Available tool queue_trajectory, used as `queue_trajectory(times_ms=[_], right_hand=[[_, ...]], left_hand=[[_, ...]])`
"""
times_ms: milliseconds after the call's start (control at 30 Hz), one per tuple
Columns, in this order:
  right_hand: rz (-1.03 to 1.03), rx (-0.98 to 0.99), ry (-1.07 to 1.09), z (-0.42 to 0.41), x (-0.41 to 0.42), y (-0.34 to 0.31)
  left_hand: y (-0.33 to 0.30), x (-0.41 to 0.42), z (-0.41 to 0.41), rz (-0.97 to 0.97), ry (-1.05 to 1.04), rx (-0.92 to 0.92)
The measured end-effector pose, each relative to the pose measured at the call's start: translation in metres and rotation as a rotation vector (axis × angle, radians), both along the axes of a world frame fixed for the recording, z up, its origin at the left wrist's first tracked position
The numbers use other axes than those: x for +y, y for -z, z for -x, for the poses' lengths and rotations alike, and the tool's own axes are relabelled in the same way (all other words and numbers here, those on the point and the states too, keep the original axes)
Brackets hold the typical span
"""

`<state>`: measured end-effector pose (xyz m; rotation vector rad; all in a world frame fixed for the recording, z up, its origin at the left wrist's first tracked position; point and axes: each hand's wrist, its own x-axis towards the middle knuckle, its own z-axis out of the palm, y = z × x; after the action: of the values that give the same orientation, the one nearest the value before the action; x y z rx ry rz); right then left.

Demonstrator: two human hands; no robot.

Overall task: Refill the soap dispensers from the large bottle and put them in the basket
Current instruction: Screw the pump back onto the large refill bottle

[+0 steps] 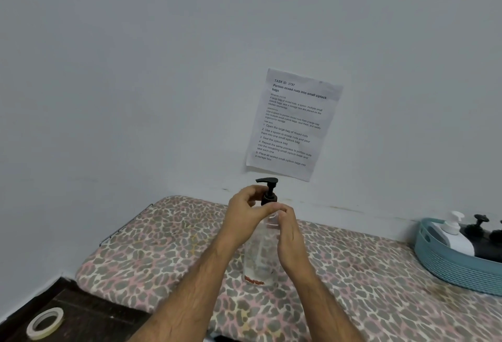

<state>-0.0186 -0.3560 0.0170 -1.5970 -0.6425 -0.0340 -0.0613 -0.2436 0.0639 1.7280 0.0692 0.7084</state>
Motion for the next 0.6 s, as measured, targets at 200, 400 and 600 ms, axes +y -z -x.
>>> queue_trajectory(times_ms=[200, 400, 600], right_hand=[[0.005, 0.004, -0.005, -0.003, -0.001, 0.001], [-0.029, -0.044, -0.015, 0.000, -0.001, 0.003], [-0.012, -0.042, -0.032, -0.004, -0.001, 0.004]], left_hand=[[0.002, 0.006, 0.004, -0.025, 0.099, 0.020], [-0.008, -0.005, -0.001, -0.013, 0.156, 0.123], [-0.002, 0.003, -0.005, -0.032, 0.061, 0.041]])
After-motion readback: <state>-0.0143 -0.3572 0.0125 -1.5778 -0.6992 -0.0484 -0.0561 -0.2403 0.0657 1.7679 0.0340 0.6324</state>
